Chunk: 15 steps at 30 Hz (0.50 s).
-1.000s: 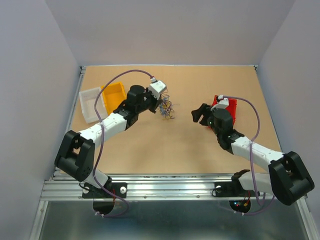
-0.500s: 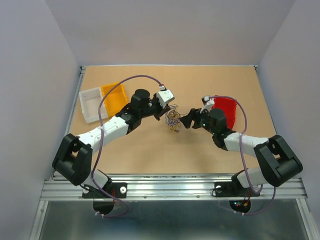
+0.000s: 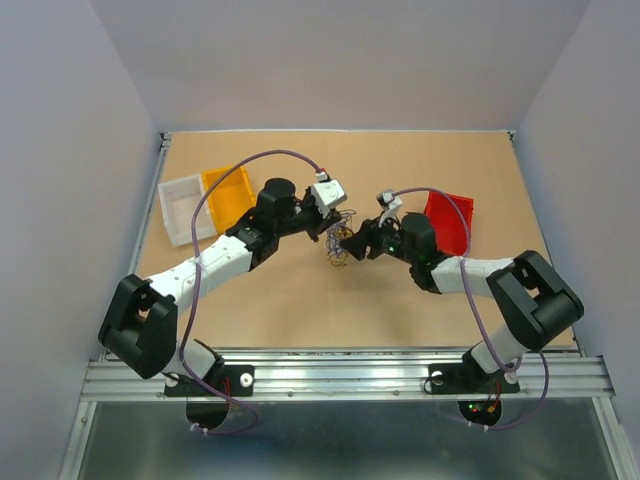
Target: Untangle the cables
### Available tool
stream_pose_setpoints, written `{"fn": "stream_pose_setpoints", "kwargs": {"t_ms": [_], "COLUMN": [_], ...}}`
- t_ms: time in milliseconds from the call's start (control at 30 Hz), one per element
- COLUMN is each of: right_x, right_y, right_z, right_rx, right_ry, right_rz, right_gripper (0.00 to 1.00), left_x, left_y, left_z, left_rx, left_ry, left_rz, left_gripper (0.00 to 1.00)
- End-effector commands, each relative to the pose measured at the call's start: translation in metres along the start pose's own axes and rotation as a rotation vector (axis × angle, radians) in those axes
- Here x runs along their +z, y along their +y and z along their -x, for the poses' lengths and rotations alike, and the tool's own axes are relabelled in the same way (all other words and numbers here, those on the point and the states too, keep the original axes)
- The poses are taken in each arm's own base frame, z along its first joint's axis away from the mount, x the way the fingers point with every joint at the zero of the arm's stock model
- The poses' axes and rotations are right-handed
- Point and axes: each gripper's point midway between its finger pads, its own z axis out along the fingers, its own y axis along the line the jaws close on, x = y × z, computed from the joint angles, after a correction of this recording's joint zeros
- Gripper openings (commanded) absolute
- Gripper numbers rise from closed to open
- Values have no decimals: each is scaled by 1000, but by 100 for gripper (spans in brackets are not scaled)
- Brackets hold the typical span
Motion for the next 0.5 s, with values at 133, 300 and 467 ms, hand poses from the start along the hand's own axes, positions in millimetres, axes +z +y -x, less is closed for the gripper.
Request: {"fn": "stream_pose_setpoints", "kwargs": {"t_ms": [133, 300, 467], "right_x": [19, 3, -16], "right_y": [4, 1, 14], "right_z": [42, 53, 64], "right_rx": [-37, -28, -44], "right_ry": [-130, -186, -231], "right_rz": [-6, -62, -42], "right_gripper": [14, 1, 1], "left_x": [-12, -18, -18], "left_y": [7, 46, 55], "left_z": [27, 24, 18], "left_rx": [16, -40, -41], "left_ry": [-68, -65, -50], "left_rz": [50, 249, 291], "left_gripper": [0, 3, 40]}}
